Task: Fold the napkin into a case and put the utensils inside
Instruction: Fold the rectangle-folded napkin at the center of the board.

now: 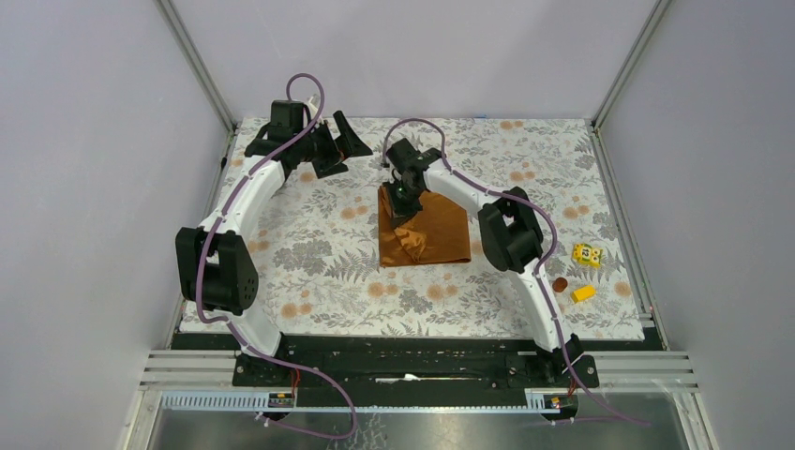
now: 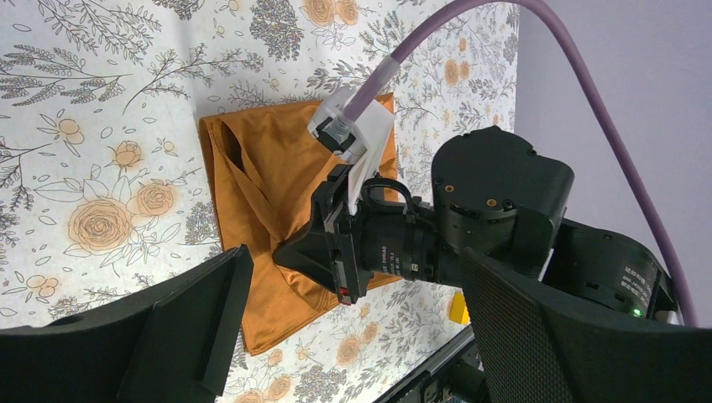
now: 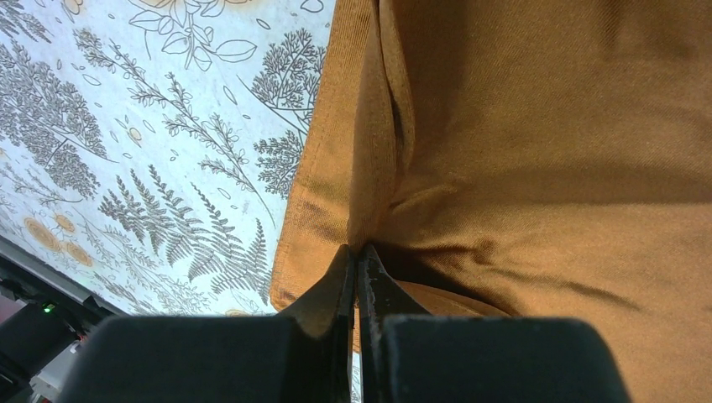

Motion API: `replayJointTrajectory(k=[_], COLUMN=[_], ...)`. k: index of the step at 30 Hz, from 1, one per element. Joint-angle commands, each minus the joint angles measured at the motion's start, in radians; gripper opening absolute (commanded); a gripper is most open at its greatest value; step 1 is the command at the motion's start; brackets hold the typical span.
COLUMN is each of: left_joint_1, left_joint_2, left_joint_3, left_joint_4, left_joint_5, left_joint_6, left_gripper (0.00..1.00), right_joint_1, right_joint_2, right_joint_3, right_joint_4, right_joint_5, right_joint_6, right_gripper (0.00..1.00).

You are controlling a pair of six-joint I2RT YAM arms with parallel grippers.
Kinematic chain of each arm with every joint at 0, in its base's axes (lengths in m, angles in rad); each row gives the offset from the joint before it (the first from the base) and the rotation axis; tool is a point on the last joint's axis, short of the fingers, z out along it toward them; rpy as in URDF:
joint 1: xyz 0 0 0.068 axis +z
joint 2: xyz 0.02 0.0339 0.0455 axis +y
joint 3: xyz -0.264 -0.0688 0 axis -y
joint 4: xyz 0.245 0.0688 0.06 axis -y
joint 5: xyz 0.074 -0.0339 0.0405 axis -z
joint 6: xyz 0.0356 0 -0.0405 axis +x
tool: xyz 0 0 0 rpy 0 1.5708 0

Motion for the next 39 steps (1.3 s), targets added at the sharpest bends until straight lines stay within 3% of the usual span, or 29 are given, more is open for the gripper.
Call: replayJointTrajectory(k=[1, 16, 17, 24, 26, 30, 33, 36, 39], left_joint_1=[0.007, 0.007, 0.007, 0.006, 0.003, -0.038, -0.049, -0.048, -0.053], left_joint_2=[-0.045, -0.049, -0.049, -0.05, -0.053, -0.082, -0.138, -0.204, -0.26], left_joint_3=[0.001, 0.002, 0.002, -0.001, -0.002, 0.001, -0.102, -0.239, -0.375], left_joint_4=[0.041, 0.042, 0.042, 0.041, 0.041, -0.009, -0.013, -0.029, -0.022], left_joint_5=[0.021, 0.022, 0.022, 0.012, -0.006, -0.106, -0.122, -0.139, -0.142], left_joint_6=[-0.006, -0.006, -0.005, -0.002, 0.004, 0.043, 0.042, 0.056, 0.064], left_gripper=[0.99, 0.99, 0.99, 0.99, 0.99, 0.99, 0.99, 0.99, 0.99], right_joint_1=[0.015, 0.014, 0.014, 0.011, -0.016, -0.126, -0.178, -0.193, -0.195], right_joint_2=[0.016, 0.035, 0.037, -0.045, -0.123, -0.314, -0.415, -0.499, -0.513], right_joint_3=[0.048, 0.061, 0.062, 0.02, -0.08, -0.405, -0.588, -0.764, -0.87], right_joint_4=[-0.016, -0.016, -0.016, 0.059, 0.138, 0.413, 0.523, 0.661, 0.764], right_joint_5=[-0.02, -0.034, -0.041, -0.195, -0.244, -0.399, -0.454, -0.475, -0.513], right_joint_6=[0.014, 0.027, 0.028, 0.097, 0.127, 0.216, 0.221, 0.23, 0.242], right_gripper=[0.0, 0.01, 0.04, 0.45, 0.58, 0.67, 0.7, 0.83, 0.84])
